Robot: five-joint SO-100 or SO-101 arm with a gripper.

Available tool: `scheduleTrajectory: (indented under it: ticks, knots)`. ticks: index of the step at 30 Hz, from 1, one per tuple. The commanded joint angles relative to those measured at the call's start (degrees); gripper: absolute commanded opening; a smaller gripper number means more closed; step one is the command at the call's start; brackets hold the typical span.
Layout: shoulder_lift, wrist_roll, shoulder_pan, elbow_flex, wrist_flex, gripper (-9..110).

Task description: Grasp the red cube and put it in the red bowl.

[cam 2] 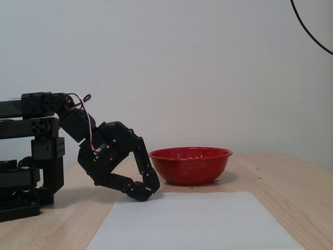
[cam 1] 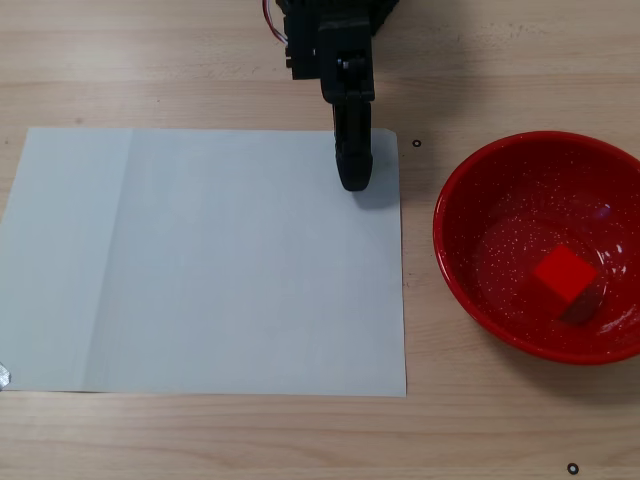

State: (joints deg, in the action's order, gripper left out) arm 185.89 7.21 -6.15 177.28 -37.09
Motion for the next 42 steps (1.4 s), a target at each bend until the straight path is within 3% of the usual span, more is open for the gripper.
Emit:
scheduleTrajectory:
  ticks: [1,11,42]
  knots:
    - [-0.09,0.62,0.53,0.53,-2.11,0]
    - [1.93,-0.79,-0.70,0.53,-13.10,0]
    - [1.85,-1.05,-1.32,0.53,-13.97,0]
